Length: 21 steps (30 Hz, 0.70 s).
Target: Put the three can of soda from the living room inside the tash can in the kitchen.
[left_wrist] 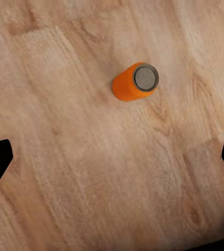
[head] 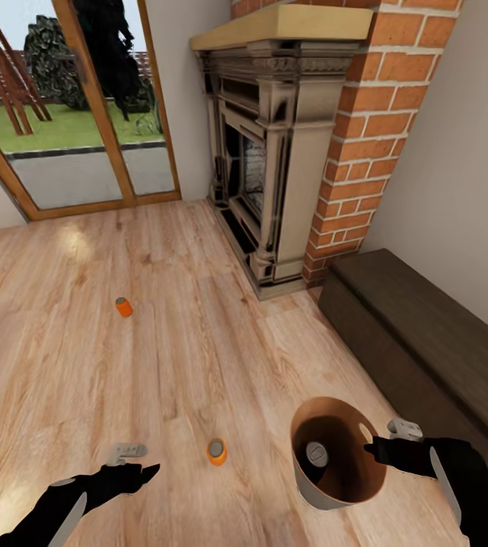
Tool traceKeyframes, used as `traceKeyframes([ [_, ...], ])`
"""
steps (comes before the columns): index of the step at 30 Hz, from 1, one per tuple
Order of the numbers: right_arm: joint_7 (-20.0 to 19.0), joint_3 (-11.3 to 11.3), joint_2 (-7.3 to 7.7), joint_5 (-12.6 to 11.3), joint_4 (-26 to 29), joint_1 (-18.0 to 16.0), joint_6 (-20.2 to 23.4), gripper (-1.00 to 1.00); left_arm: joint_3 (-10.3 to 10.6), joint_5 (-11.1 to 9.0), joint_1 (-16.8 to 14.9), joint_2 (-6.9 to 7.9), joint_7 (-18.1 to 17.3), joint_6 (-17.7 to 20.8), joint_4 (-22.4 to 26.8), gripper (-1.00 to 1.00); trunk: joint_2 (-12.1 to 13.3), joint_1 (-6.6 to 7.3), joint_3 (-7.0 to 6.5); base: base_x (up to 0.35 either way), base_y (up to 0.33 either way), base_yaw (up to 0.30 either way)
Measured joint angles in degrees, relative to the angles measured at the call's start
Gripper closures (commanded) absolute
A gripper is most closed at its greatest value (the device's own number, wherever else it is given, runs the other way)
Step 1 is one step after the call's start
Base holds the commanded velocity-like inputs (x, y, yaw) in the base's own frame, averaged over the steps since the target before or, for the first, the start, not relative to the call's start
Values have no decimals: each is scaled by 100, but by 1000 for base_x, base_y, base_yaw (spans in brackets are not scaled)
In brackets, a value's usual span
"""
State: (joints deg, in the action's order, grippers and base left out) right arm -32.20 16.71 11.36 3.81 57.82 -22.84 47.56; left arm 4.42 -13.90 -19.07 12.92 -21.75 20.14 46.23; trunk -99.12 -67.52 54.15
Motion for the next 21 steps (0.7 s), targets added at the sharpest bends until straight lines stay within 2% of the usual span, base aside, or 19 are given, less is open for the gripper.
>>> traceKeyframes([
  [5, 13, 11, -9, -20, 2, -1, 15, 100, 37, -8, 0, 0, 3, -1, 1, -100, 0, 0, -13, 197, -119, -147],
  [11, 8, 12, -12, -69, 6, 0, 32, 100, 46, -8, 0, 0, 4, -9, 7, -100, 0, 0, -38, 33, -147, -216],
  [17, 18, 1, -14, 7, 7, 0, 9, 100, 48, -7, 0, 0, -2, -9, 7, -100, 0, 0, -64, 42, -257, -226],
  [21, 18, -21, -18, 22, 6, 0, 7, 100, 44, -4, 0, 0, -21, -9, 2, -100, 0, 0, -82, 71, -97, -222],
])
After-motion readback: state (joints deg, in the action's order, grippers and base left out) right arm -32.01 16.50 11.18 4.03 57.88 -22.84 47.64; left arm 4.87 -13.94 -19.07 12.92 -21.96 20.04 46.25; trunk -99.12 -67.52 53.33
